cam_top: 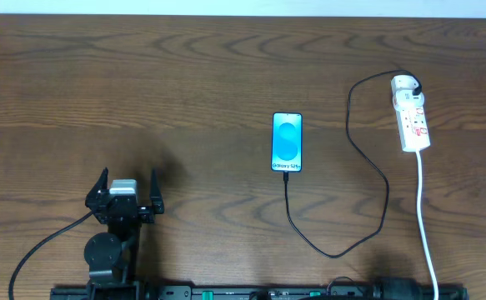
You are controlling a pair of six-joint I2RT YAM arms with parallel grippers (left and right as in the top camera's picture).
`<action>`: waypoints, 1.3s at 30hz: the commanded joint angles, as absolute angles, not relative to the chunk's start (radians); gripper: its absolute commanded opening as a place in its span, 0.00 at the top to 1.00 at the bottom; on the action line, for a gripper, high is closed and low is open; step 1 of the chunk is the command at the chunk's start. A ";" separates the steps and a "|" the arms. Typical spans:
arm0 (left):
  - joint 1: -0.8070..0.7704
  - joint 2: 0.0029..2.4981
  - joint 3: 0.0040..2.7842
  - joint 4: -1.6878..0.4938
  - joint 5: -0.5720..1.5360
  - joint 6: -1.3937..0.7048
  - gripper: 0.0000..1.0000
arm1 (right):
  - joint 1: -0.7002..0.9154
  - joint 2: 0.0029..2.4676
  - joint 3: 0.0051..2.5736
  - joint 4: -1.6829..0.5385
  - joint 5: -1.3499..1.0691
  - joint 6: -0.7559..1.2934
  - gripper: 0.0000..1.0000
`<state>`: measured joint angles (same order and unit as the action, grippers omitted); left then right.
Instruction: Plug charger to phone and switch on socket
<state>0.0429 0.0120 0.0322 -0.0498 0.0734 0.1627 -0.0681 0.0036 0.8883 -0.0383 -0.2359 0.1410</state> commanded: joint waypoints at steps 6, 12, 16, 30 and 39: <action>0.041 0.006 0.005 -0.065 0.086 0.179 0.07 | -0.073 0.009 0.638 -0.232 -0.187 0.115 0.01; 0.041 0.006 0.004 -0.065 0.086 0.179 0.07 | -0.073 0.009 0.358 -0.168 -0.182 0.115 0.01; 0.041 0.006 0.005 -0.065 0.086 0.179 0.07 | -0.073 0.009 0.129 0.062 -0.145 0.118 0.01; 0.041 0.006 0.005 -0.065 0.086 0.179 0.08 | -0.073 0.016 0.006 -0.068 -0.104 0.115 0.01; 0.041 0.006 0.004 -0.065 0.086 0.179 0.07 | -0.073 0.016 0.006 -0.067 -0.104 0.115 0.01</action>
